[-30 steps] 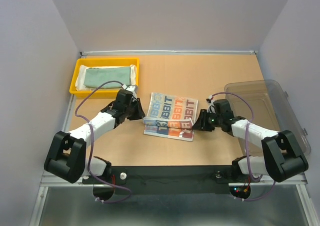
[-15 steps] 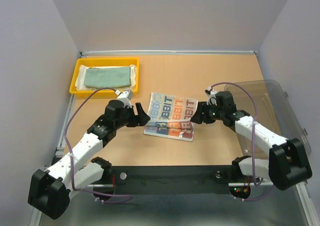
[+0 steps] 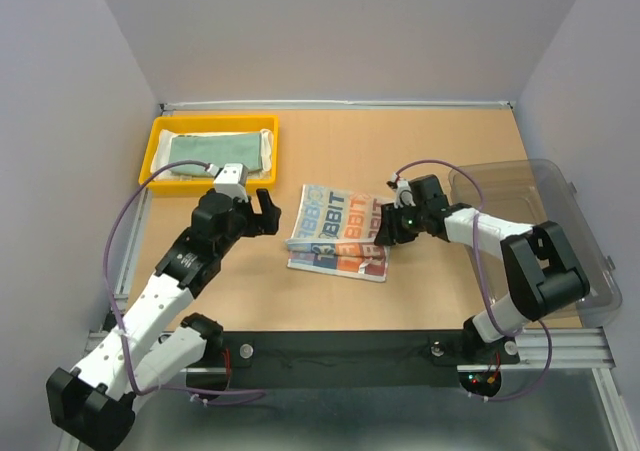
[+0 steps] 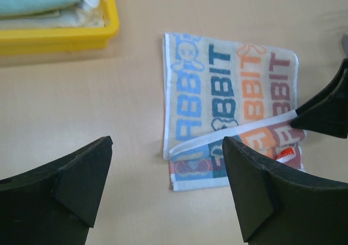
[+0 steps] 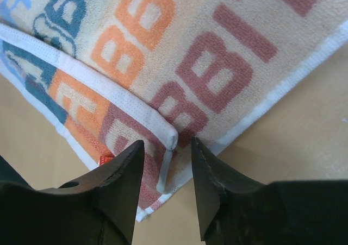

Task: Fold and stack the towels
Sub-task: Fold the towel

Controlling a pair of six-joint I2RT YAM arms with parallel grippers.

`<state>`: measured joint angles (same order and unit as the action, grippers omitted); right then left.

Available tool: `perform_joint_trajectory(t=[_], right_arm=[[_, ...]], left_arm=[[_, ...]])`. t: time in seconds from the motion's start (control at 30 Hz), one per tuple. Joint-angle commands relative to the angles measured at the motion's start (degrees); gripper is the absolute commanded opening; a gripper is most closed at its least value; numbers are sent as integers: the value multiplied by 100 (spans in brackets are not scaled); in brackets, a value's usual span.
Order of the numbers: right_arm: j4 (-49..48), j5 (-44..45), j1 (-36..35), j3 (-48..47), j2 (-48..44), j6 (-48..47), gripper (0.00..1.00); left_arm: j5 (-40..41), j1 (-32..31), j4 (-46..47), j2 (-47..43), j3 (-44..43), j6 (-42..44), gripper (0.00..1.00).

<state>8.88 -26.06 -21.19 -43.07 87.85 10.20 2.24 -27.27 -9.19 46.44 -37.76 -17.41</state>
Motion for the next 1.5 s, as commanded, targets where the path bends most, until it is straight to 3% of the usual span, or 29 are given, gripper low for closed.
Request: perform_joint_trajectory(t=[0.0, 0.23, 0.47, 0.83, 1.07, 1.3, 1.47], right_arm=[[-405, -267, -113, -246, 21, -176, 44], [-467, -461, -201, -202, 100, -281, 30], [-458, -874, -307, 307, -647, -282, 26], [-344, -1700, -430, 1362, -1288, 930, 27], [-142, -1298, -447, 2004, -2289, 1757, 38], [122, -620, -447, 1768, -3046, 1819, 41], [105, -487, -509, 1292, -2959, 1775, 40]], left_arm=[[541, 20, 452, -537, 180, 247, 92], [787, 28, 444, -768, 199, 273, 91], [716, 37, 453, -671, 181, 291, 90], [427, 37, 480, -504, 190, 273, 90], [93, 37, 541, -443, 242, 151, 90], [-1057, 2, 856, 14, 470, -806, 87], [-1112, -279, 1016, 427, 770, -1229, 83]])
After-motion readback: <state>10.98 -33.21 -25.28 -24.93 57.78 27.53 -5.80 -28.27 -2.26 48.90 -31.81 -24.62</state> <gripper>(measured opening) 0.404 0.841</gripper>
